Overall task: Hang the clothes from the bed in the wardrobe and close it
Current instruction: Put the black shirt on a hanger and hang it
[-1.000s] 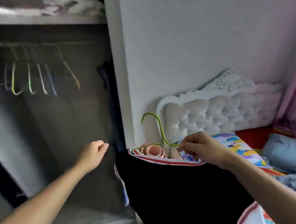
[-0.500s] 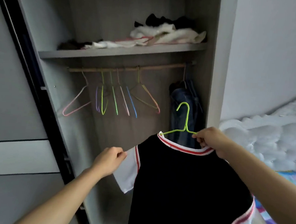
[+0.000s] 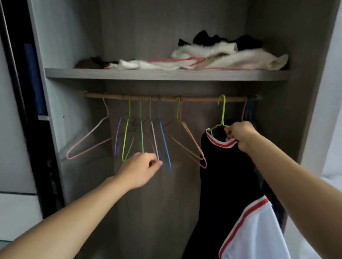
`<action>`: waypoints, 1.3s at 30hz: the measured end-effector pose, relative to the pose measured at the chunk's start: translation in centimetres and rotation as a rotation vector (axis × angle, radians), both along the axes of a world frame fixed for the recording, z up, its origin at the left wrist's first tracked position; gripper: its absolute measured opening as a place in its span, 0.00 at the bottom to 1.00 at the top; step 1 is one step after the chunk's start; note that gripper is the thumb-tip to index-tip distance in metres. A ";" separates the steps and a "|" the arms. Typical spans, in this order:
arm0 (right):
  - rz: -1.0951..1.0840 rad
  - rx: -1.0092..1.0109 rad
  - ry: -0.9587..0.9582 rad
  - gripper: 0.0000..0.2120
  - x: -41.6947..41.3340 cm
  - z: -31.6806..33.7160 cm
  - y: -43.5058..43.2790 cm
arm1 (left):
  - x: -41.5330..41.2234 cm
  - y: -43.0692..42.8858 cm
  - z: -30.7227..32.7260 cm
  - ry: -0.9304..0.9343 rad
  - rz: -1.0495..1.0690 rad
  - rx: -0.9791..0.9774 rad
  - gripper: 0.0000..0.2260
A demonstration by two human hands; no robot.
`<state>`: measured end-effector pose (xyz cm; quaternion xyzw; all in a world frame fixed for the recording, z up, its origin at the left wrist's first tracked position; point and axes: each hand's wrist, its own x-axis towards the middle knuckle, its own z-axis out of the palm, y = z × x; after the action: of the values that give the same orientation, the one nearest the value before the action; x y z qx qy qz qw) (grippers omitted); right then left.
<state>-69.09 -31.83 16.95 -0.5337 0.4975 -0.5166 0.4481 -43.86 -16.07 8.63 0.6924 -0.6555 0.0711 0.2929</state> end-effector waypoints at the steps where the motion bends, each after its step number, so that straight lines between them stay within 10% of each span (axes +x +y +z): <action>1: 0.001 -0.012 0.022 0.12 0.5 0.8 -1.6 | 0.3 -1.3 0.9 -0.017 0.005 -0.011 0.14; 18: -0.217 -0.095 0.240 0.16 2.3 -2.2 -13.3 | 5.4 -14.9 3.3 -0.082 -0.018 -0.155 0.10; 24: -0.395 -0.375 0.932 0.15 3.4 -0.7 -10.5 | 7.0 -17.0 2.9 -0.048 -0.156 -0.180 0.08; 30: 0.046 -0.218 0.668 0.13 12.1 -1.7 -10.1 | 10.2 -16.9 3.1 -0.008 -0.310 -0.167 0.12; 39: -0.128 -0.096 0.271 0.07 16.0 -3.4 -9.5 | 16.0 -15.6 2.1 0.046 -0.401 -0.163 0.12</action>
<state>-53.06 -41.38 13.53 -0.5865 0.5612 -0.4907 0.3169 -27.89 -31.68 10.70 0.5237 -0.7653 0.0485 0.3711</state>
